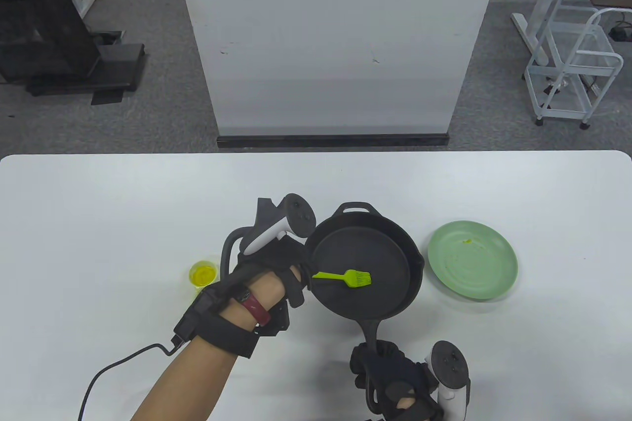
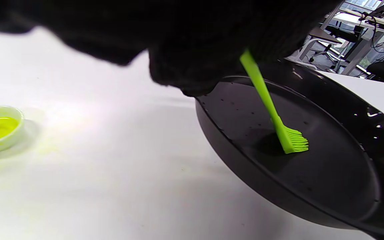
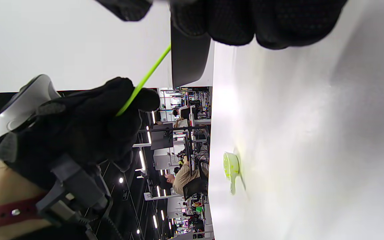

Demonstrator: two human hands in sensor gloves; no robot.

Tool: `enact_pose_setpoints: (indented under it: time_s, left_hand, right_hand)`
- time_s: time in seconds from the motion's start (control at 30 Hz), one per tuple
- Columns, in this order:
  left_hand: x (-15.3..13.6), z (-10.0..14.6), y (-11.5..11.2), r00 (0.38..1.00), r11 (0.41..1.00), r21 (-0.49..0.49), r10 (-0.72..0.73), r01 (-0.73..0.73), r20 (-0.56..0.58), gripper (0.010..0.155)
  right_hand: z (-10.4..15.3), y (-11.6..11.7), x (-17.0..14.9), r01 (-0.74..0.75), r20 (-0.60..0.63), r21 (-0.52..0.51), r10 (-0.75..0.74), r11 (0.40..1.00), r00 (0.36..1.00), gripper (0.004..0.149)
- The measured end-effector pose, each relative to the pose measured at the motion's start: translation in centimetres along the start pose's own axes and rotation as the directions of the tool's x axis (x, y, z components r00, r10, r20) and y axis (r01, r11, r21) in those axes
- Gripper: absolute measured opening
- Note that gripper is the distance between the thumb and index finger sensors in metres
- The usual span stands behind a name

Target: Brush oil on frying pan surface

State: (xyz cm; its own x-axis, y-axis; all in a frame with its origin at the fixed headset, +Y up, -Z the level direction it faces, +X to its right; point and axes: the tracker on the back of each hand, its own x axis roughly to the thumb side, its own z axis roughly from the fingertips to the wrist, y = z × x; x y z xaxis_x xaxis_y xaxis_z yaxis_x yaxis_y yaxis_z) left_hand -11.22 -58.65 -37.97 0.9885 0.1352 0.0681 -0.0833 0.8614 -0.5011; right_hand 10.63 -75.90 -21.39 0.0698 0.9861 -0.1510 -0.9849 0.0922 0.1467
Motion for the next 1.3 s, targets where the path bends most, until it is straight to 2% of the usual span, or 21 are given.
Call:
enact_pose_setpoints:
  time_s: [0.2, 0.33, 0.67, 0.83, 1.07, 1.3]
  left_hand:
    - [-1.1, 1.0, 0.8, 0.998, 0.999, 0.023, -0.037, 0.038, -0.047, 0.050]
    - [-1.2, 2.0, 1.5, 0.994, 0.993, 0.072, -0.084, 0.089, -0.066, 0.050]
    - [1.7, 5.4, 3.3, 0.976, 0.953, 0.210, -0.216, 0.217, -0.029, 0.047]
    - [2.7, 4.7, 1.8, 0.965, 0.951, 0.165, -0.260, 0.261, -0.023, 0.047]
    - [4.3, 4.0, 0.6, 0.981, 0.981, 0.137, -0.154, 0.137, 0.121, 0.049]
    - [5.5, 3.0, -0.4, 0.977, 0.992, 0.113, -0.083, 0.062, 0.196, 0.049]
  right_hand:
    - [0.0, 0.0, 0.0, 0.004, -0.004, -0.004, -0.004, 1.000, 1.000, 0.048]
    - [0.0, 0.0, 0.0, 0.002, -0.006, -0.001, -0.002, 1.000, 1.000, 0.048]
    - [0.0, 0.0, 0.0, 0.001, -0.005, 0.000, -0.001, 1.000, 1.000, 0.048]
    - [-0.1, 0.1, 0.0, -0.004, -0.013, 0.005, 0.004, 1.000, 1.000, 0.048]
    - [-0.1, 0.2, 0.0, -0.009, -0.011, 0.018, 0.009, 1.000, 1.000, 0.048]
    - [-0.1, 0.2, 0.0, -0.004, -0.012, 0.014, 0.004, 1.000, 1.000, 0.048]
